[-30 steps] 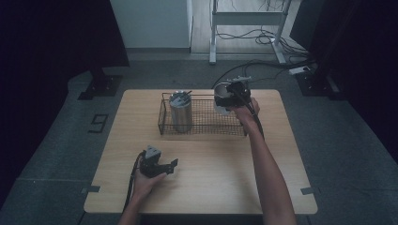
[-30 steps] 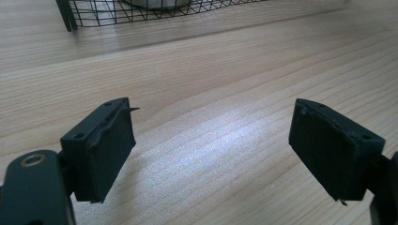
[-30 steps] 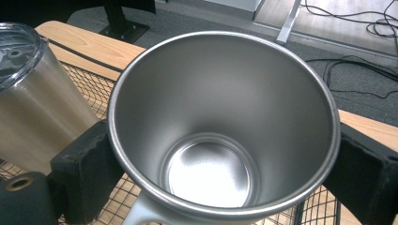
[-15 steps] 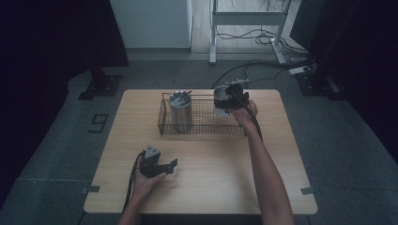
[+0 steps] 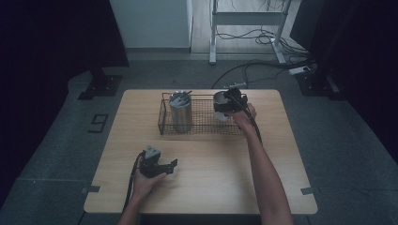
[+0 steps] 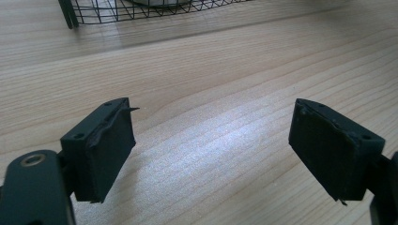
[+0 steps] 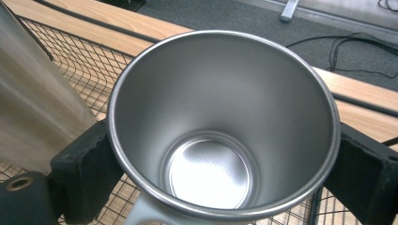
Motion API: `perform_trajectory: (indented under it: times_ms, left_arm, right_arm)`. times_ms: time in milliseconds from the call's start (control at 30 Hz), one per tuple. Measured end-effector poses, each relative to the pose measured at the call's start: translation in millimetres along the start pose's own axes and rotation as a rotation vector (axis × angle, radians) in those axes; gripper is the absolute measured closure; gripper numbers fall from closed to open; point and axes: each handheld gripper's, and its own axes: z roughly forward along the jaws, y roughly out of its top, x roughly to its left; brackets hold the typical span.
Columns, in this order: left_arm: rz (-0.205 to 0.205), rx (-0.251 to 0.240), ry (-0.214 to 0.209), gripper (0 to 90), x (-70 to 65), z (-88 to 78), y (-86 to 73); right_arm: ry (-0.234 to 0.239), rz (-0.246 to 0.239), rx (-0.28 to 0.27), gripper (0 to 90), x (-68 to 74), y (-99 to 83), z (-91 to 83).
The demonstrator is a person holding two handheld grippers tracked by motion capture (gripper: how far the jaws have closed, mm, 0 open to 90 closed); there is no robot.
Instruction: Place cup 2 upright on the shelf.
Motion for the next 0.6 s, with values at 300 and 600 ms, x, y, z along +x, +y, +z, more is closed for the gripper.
perform_trajectory:
  times_ms: [300, 600]
  left_arm:
    - [-0.001, 0.003, 0.000, 14.6, 0.3, 0.7, -0.4]
    - [0.000, 0.007, -0.002, 14.6, -0.1, 1.6, -1.0]
  right_arm:
    - [0.016, 0.011, 0.018, 7.3, -3.8, -9.0, 11.4]
    - [0.015, 0.019, 0.028, 7.3, -5.9, -12.4, 16.4]
